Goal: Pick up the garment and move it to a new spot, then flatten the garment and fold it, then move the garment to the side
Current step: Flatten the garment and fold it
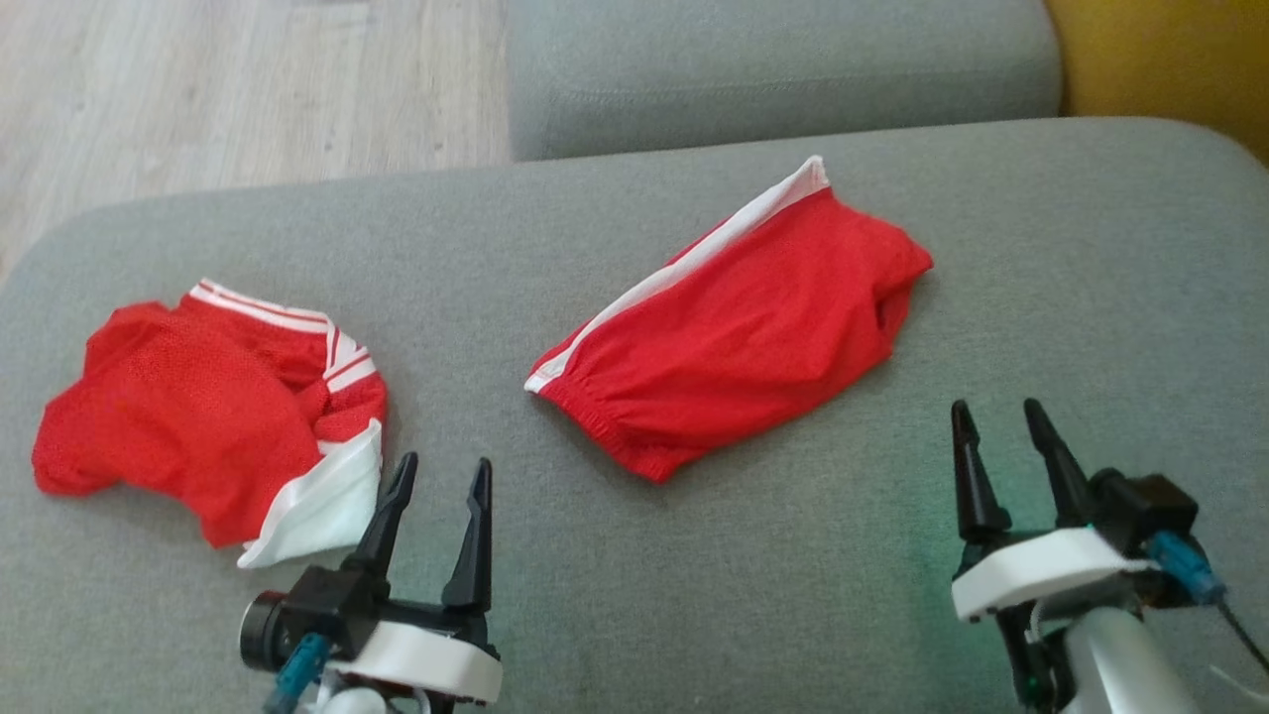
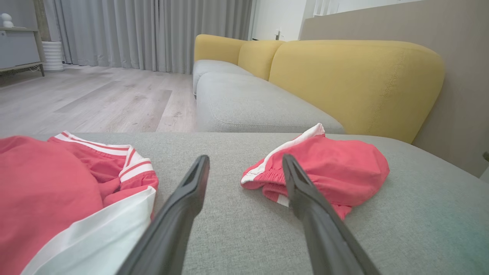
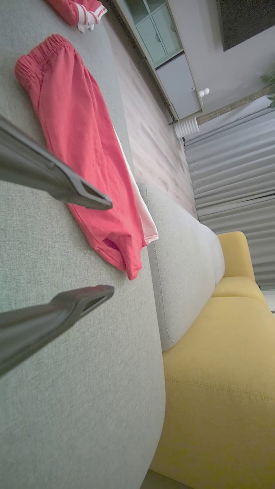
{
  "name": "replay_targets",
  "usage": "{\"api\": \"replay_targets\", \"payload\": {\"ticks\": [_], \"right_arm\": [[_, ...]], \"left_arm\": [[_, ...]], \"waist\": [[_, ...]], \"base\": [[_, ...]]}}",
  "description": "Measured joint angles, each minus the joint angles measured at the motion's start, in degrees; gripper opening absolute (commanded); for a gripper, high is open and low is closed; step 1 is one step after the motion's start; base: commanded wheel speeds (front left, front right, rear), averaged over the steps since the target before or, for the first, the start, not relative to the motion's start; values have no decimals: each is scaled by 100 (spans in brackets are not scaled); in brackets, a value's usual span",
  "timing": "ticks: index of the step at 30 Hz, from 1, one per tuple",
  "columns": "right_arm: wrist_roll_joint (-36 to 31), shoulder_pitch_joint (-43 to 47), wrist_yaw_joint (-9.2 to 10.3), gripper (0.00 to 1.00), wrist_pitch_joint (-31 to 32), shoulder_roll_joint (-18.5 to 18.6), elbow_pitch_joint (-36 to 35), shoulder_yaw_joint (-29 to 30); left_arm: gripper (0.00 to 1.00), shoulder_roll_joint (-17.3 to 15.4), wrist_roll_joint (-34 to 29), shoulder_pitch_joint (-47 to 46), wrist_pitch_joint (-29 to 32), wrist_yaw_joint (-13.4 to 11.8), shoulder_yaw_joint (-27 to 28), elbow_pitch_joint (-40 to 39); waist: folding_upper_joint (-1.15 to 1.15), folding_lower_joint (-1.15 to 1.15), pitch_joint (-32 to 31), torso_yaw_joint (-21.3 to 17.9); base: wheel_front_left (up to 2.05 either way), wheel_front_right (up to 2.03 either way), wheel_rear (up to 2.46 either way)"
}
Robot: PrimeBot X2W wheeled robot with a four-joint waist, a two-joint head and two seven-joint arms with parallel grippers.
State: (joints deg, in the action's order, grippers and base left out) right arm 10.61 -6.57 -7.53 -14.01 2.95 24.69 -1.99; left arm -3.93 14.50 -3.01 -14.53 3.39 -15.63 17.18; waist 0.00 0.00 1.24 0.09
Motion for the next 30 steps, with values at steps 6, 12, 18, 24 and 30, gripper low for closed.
{"api": "replay_targets", "payload": {"ticks": [6,12,18,24,30], "right_arm": [[-70,-539,0,100,348,-2,64,303],[209,-1747,0,100,853,2,672,904],[493,-2855,0,100,1625,71,1869,1525],[21,-3494,0,100,1763,446,2917,2028],[-141,-3990,0,100,1824,523,3612,2401]], "left_arm": [[100,63,-148,-182,0,120,2,-20],[100,85,-187,-631,-1,185,-66,-70],[100,122,45,-1027,-1,215,-272,-136],[100,125,57,-1177,-1,216,-288,-232],[100,127,57,-1216,-1,218,-287,-320]], "waist": [[0,1,345,140],[0,2,836,367],[0,2,1253,745],[0,2,1537,1066],[0,1,1684,1218]], "base": [[0,0,0],[0,0,0],[0,0,0],[0,0,0],[0,0,0]]}}
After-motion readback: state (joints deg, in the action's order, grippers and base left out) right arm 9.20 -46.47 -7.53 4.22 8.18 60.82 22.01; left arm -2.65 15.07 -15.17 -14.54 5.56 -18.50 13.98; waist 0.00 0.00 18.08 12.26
